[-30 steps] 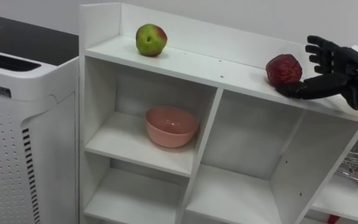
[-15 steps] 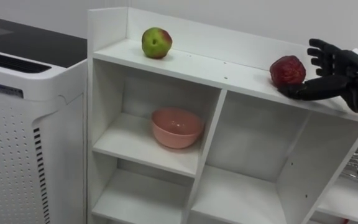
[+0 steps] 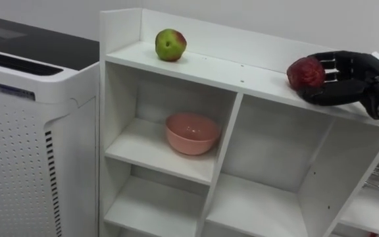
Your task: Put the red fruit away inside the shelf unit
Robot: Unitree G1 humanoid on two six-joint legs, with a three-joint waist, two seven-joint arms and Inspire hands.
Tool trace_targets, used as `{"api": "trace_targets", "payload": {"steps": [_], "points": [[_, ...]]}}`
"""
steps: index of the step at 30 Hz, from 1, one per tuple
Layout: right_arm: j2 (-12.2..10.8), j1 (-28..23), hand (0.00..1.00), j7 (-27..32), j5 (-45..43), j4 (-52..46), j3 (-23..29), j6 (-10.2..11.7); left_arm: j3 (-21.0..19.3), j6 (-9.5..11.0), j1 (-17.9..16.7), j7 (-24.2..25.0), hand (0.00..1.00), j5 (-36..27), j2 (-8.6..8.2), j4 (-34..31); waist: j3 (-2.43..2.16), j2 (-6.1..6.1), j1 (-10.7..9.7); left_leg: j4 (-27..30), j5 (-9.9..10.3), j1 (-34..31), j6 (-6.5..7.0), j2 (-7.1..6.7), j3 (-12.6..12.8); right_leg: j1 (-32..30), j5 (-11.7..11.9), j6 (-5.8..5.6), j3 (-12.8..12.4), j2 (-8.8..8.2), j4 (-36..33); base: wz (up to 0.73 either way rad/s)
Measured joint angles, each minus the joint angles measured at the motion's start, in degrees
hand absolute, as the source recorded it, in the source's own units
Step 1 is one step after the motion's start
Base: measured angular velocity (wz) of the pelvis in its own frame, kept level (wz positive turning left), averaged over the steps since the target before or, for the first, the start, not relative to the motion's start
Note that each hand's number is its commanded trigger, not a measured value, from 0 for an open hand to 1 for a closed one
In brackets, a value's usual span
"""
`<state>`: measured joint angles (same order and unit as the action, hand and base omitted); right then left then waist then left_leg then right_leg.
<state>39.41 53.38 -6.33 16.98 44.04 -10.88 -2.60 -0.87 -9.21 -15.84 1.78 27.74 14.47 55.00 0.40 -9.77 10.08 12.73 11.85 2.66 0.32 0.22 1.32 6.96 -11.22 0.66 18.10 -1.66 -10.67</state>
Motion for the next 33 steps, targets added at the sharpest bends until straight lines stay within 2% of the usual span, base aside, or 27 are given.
{"api": "trace_targets", "payload": {"steps": [5, 10, 24, 30, 33], "points": [[0.0, 0.0, 1.0, 1.6, -2.4, 0.0, -0.3, 1.3, 0.0, 0.0, -0.2, 0.0, 0.0, 0.0, 0.01, 0.0, -0.02, -0.04, 0.6, -0.2, 0.0, 0.0, -0.01, -0.02, -0.3, 0.1, 0.0, 0.0, 1.1, -0.08, 0.0, 0.03], [0.0, 0.0, 1.0, 1.7, -2.6, 0.0, -0.4, 1.4, 0.0, 0.0, -0.2, 0.0, 0.0, 0.0, 0.02, 0.0, -0.01, -0.05, 1.2, -0.4, 0.0, 0.0, -0.01, -0.02, -0.6, 0.2, 0.0, -0.01, 2.5, -0.17, 0.1, 0.02], [0.0, 0.0, 1.0, 2.6, -1.2, -0.5, -1.3, 1.4, 0.1, 0.0, 0.7, 0.0, 0.0, -0.1, 0.01, 0.0, 0.03, 0.01, 1.1, -0.3, 0.0, -0.1, -0.01, -0.07, -0.7, 0.3, 0.0, -0.01, 2.6, -0.2, 0.1, 0.0], [-0.1, -0.2, 1.0, 3.0, -0.4, -7.3, -3.2, 1.2, 0.1, 0.2, 0.8, -0.1, 0.0, -0.1, 0.04, 0.0, 0.05, 0.05, -0.1, -0.4, 0.0, -0.4, -0.02, -0.08, -0.7, 0.0, 0.0, -0.01, 2.5, -0.17, 0.2, 0.0], [-0.3, -2.9, 1.0, 4.0, -1.5, -16.6, -3.8, 1.2, 0.1, 0.9, 1.4, -0.3, 0.0, -0.1, 0.13, 0.1, 0.02, 0.16, -0.5, -0.4, 0.0, -0.4, -0.02, -0.02, -0.4, -0.2, 0.0, -0.01, 2.4, -0.15, 0.2, 0.0]]}}
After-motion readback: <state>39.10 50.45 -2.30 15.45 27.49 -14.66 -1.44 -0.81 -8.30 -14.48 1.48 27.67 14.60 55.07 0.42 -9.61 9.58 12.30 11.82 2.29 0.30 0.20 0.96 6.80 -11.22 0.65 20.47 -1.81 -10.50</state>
